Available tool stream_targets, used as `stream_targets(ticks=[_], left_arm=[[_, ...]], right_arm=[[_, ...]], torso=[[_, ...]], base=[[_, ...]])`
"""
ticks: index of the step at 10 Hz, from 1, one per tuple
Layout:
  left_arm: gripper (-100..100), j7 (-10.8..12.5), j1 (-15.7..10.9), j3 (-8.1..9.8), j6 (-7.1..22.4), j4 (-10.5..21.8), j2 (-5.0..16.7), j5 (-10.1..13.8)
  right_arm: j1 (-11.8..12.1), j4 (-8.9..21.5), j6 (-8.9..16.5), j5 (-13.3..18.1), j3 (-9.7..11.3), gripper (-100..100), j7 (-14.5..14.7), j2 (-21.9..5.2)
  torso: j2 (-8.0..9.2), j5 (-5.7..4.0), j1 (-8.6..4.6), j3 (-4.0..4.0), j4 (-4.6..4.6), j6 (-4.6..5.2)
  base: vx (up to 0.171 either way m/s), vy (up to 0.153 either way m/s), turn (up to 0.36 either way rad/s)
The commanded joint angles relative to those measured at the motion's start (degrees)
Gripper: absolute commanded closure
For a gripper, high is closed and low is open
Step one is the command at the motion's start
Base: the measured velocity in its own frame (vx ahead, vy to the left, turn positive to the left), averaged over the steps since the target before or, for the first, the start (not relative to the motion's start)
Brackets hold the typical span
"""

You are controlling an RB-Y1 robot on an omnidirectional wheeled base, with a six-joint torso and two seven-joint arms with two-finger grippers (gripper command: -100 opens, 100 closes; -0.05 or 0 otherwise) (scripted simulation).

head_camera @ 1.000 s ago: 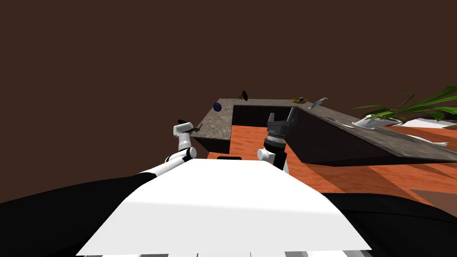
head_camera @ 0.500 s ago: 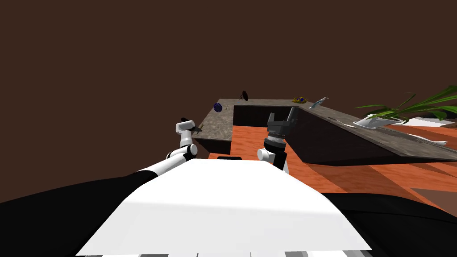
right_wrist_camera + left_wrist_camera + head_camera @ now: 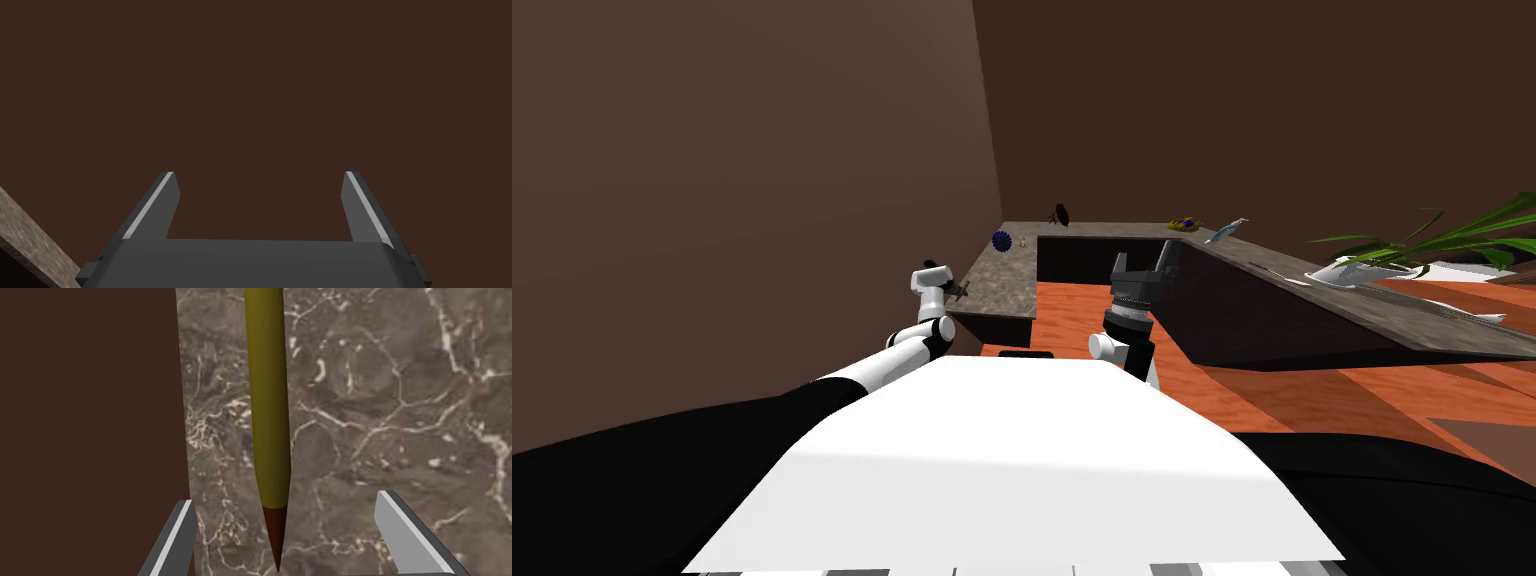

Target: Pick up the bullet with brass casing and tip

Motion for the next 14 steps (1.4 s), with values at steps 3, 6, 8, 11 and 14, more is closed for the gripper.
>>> stream_targets(ticks=[3, 6, 8, 11, 14], left_arm=[[-100, 1.8, -2.9, -1.14, 4.0, 4.2, 0.3, -1.3], [0, 2.1, -3.4, -1.35, 4.5, 4.9, 0.4, -1.6], [-100, 1.6, -2.1, -1.3, 1.9, 6.0, -0.1, -1.3], [100, 1.6, -2.1, -1.32, 1.4, 6.5, -0.1, -1.3], [100, 1.6, -2.1, -1.31, 1.4, 6.4, -0.1, -1.2]], right_arm=[[0.0, 0.0, 0.0, 0.0, 0.0, 0, 0.0, 0.0], [0.0, 0.0, 0.0, 0.0, 0.0, 0, 0.0, 0.0], [0.0, 0.0, 0.0, 0.0, 0.0, 0, 0.0, 0.0], [0.0, 0.0, 0.0, 0.0, 0.0, 0, 0.0, 0.0], [0.0, 0.0, 0.0, 0.0, 0.0, 0, 0.0, 0.0]], torso=[[-0.02, 0.01, 0.06, -0.01, -0.01, 0.0], [0.04, 0.0, -0.07, 0.02, 0.0, -0.01], [0.02, -0.03, -0.19, 0.01, 0.0, -0.02], [0.01, -0.04, -0.2, 0.0, -0.01, 0.0], [0.08, -0.02, -0.16, 0.03, -0.01, 0.0]], base=[[0.034, 0.066, -0.025], [0.017, 0.031, -0.009], [0.044, -0.004, 0.038], [0.025, -0.002, 0.01], [0.0, 0.0, 0.0]])
